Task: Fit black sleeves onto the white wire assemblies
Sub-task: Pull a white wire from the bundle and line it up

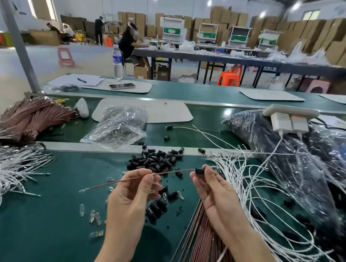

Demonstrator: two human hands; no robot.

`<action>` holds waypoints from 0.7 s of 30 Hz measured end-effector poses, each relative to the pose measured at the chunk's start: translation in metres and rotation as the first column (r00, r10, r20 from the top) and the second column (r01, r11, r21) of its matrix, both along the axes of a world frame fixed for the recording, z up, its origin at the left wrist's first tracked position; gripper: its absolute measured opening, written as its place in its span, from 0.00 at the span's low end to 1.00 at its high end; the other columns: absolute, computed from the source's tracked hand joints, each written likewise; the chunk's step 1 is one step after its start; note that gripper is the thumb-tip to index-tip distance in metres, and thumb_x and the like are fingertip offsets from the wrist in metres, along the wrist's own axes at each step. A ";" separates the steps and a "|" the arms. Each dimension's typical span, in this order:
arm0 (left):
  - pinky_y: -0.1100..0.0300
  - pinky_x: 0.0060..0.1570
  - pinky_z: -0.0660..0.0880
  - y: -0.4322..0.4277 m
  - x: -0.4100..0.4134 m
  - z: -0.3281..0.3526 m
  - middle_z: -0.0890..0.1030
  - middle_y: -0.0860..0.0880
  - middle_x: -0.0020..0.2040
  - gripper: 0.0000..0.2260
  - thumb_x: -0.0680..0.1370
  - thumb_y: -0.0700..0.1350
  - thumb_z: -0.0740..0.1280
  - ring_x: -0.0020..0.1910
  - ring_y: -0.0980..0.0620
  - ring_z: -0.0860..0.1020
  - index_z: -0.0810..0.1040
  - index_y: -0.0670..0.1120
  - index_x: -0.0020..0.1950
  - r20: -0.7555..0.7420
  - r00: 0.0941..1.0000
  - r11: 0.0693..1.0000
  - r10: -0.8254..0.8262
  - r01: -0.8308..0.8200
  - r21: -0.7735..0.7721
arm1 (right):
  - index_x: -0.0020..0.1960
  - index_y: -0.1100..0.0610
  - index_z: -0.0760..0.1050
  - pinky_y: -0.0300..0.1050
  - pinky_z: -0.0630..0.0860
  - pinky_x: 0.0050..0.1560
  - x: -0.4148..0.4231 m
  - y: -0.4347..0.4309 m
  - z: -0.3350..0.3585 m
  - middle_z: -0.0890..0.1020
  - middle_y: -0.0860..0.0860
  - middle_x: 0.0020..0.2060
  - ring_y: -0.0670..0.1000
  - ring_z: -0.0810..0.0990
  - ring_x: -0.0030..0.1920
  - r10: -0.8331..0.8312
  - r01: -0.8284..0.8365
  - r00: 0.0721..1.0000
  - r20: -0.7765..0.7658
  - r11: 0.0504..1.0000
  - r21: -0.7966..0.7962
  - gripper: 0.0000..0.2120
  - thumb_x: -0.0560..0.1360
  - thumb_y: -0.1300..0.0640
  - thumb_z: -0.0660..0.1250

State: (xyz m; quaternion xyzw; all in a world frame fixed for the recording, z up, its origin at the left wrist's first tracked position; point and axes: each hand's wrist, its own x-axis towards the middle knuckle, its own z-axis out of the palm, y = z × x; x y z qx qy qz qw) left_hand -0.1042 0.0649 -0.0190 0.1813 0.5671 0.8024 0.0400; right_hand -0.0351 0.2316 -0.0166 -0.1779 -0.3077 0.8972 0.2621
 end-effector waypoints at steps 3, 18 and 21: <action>0.61 0.40 0.81 -0.001 -0.001 -0.001 0.86 0.44 0.46 0.09 0.76 0.44 0.68 0.43 0.46 0.85 0.81 0.42 0.53 -0.008 1.000 1.000 -0.011 0.011 -0.018 | 0.50 0.66 0.82 0.40 0.83 0.41 0.001 -0.002 0.000 0.86 0.63 0.45 0.57 0.87 0.46 0.028 -0.028 1.000 -0.005 0.999 -0.020 0.11 0.71 0.61 0.71; 0.60 0.39 0.81 0.005 -0.002 -0.006 0.86 0.42 0.46 0.08 0.74 0.51 0.71 0.41 0.47 0.85 0.85 0.47 0.45 0.177 0.978 0.994 -0.109 0.108 0.020 | 0.48 0.60 0.87 0.41 0.83 0.43 0.001 -0.010 0.001 0.86 0.62 0.49 0.57 0.87 0.48 0.175 -0.175 0.984 0.008 0.981 0.087 0.08 0.71 0.62 0.71; 0.59 0.38 0.81 0.008 0.003 -0.008 0.85 0.42 0.43 0.10 0.73 0.51 0.72 0.39 0.48 0.84 0.83 0.45 0.46 0.142 0.972 0.980 -0.187 0.194 -0.035 | 0.47 0.58 0.87 0.40 0.83 0.44 -0.001 -0.016 -0.004 0.86 0.60 0.48 0.55 0.87 0.46 0.216 -0.215 0.976 0.015 0.965 0.150 0.08 0.70 0.61 0.72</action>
